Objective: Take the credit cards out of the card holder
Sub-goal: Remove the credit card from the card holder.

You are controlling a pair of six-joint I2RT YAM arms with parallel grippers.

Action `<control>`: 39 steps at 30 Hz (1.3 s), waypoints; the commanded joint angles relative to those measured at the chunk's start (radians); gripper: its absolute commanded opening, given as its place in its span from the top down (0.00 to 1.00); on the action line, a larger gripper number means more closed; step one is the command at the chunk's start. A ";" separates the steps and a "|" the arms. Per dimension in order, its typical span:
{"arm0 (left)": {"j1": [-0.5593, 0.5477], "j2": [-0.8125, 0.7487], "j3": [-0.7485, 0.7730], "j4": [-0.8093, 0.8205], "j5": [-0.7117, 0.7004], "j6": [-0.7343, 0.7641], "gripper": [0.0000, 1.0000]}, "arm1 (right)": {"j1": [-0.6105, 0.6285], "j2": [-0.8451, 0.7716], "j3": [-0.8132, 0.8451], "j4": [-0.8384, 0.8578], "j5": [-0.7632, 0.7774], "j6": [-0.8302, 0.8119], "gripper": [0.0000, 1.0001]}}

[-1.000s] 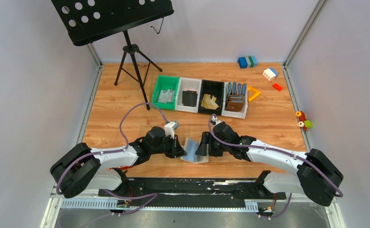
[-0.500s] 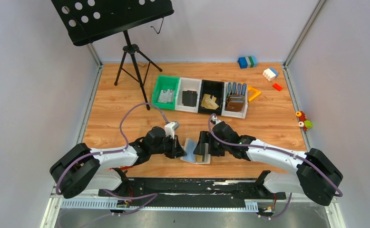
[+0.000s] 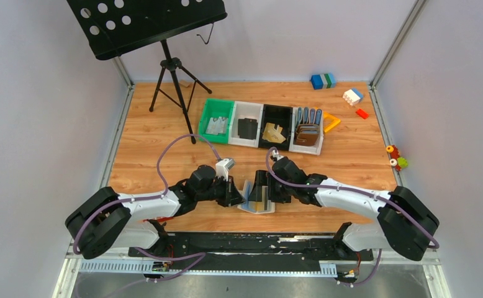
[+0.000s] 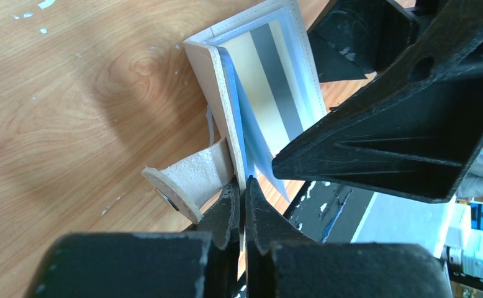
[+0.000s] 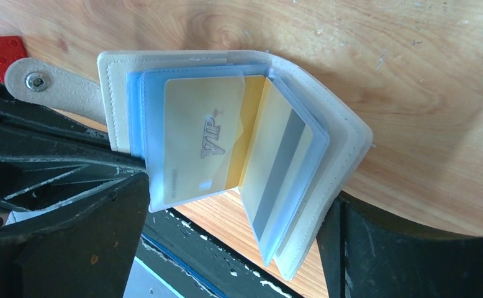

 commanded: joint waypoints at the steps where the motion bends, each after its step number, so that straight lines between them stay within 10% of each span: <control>1: -0.007 0.014 0.015 0.099 0.037 -0.023 1.00 | 0.008 0.015 0.044 0.040 0.000 -0.002 0.00; 19: -0.006 0.115 -0.020 0.154 0.029 -0.063 1.00 | -0.013 -0.110 -0.051 0.054 0.004 0.046 0.05; 32: -0.006 0.022 -0.050 0.112 0.002 -0.071 0.99 | -0.061 -0.225 -0.139 0.008 0.006 0.065 0.83; 39: 0.013 -0.091 -0.139 0.193 0.013 -0.134 0.52 | -0.064 -0.199 -0.135 0.023 -0.027 0.073 1.00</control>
